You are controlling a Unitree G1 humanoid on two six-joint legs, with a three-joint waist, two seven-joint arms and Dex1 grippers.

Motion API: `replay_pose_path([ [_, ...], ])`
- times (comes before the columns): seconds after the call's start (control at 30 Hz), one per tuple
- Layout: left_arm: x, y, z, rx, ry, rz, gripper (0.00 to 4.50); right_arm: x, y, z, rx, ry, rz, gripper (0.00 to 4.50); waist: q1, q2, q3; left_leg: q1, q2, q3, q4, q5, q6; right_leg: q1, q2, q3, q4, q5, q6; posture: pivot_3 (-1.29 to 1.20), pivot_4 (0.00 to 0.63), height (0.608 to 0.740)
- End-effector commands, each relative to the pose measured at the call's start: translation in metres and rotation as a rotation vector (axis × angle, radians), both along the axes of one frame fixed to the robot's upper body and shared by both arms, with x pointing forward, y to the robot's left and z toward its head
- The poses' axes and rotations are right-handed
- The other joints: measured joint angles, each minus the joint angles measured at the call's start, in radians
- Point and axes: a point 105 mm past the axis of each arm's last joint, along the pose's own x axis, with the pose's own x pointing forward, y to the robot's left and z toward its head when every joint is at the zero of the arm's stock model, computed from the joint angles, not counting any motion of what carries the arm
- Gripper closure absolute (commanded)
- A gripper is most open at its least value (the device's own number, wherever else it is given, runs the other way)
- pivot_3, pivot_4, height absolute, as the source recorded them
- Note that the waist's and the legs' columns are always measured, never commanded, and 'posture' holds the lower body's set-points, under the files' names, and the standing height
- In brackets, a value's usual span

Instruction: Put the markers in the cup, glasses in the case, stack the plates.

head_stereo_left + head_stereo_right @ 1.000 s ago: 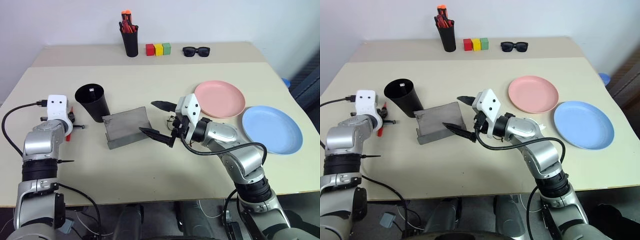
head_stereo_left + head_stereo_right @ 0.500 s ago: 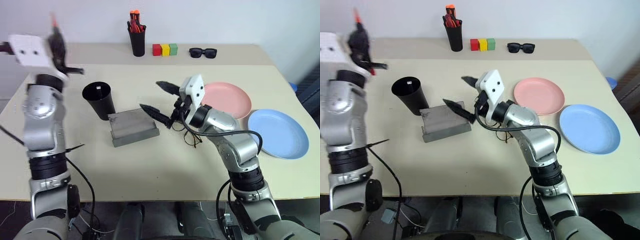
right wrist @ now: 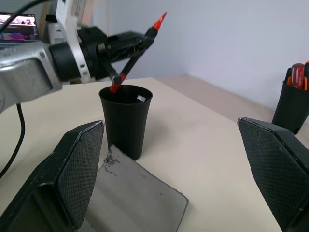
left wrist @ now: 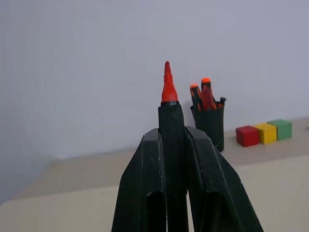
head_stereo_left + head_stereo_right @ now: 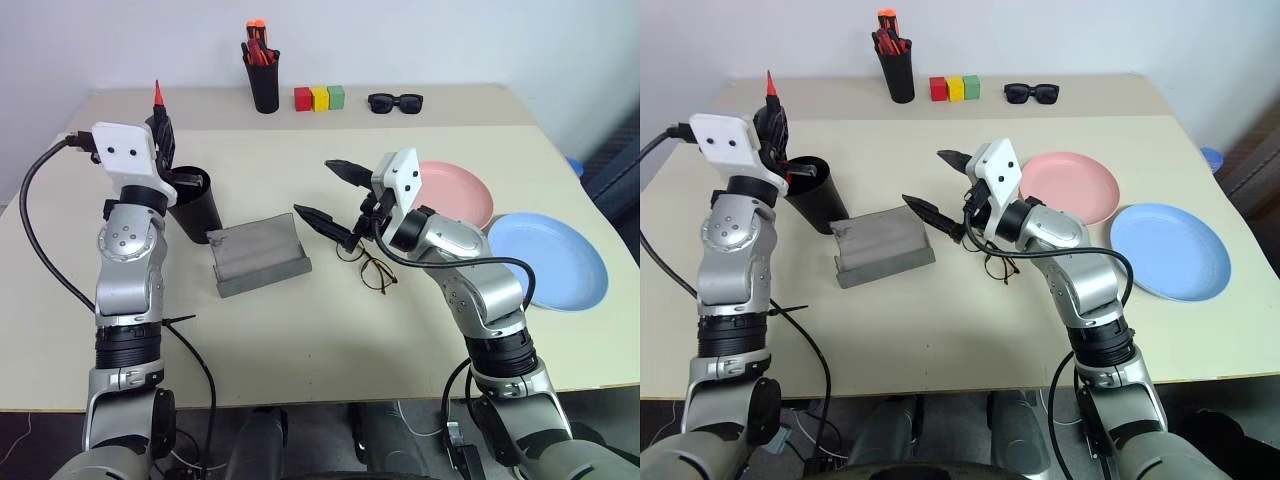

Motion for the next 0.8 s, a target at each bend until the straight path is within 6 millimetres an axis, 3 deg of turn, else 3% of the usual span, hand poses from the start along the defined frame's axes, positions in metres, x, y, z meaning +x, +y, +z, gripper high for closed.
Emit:
replay_pose_path([
  [0.03,-0.004,0.0,0.006,0.0,-0.041,0.011,4.47,-0.008,0.002,0.012,0.014,-0.055,0.029,0.0,0.0,0.0,0.0,0.0,0.0,0.0,0.0,0.0,0.0,0.0,0.0,0.0,0.0,0.0,0.0,0.0,0.15,0.74],
  [0.37,-0.004,0.0,-0.001,-0.039,-0.028,0.013,4.47,-0.011,0.003,0.011,0.005,-0.05,0.049,0.0,-0.001,0.0,0.0,0.0,0.0,0.0,0.0,0.0,0.0,0.0,0.0,0.0,0.0,0.0,0.0,0.0,0.15,0.74],
  [0.57,-0.005,0.004,0.001,-0.043,-0.031,0.044,1.61,-0.012,0.004,0.009,0.0,-0.047,0.053,0.0,0.0,0.0,0.0,0.0,0.0,0.0,0.0,0.0,0.0,0.0,0.0,0.0,0.0,0.0,0.0,0.0,0.15,0.74],
  [0.67,-0.008,0.001,0.01,-0.043,-0.062,0.017,1.61,-0.011,0.003,0.008,-0.008,-0.047,0.05,0.0,0.0,0.0,0.0,0.0,0.0,0.0,0.0,0.0,0.0,0.0,0.0,0.0,0.0,0.0,0.0,0.0,0.15,0.74],
  [0.8,-0.018,-0.018,0.025,0.0,-0.079,-0.165,1.61,-0.01,-0.005,0.007,-0.034,-0.05,0.034,0.0,0.0,0.0,0.0,0.0,0.0,0.0,0.0,0.0,0.0,0.0,0.0,0.0,0.0,0.0,0.0,0.0,0.15,0.74],
])
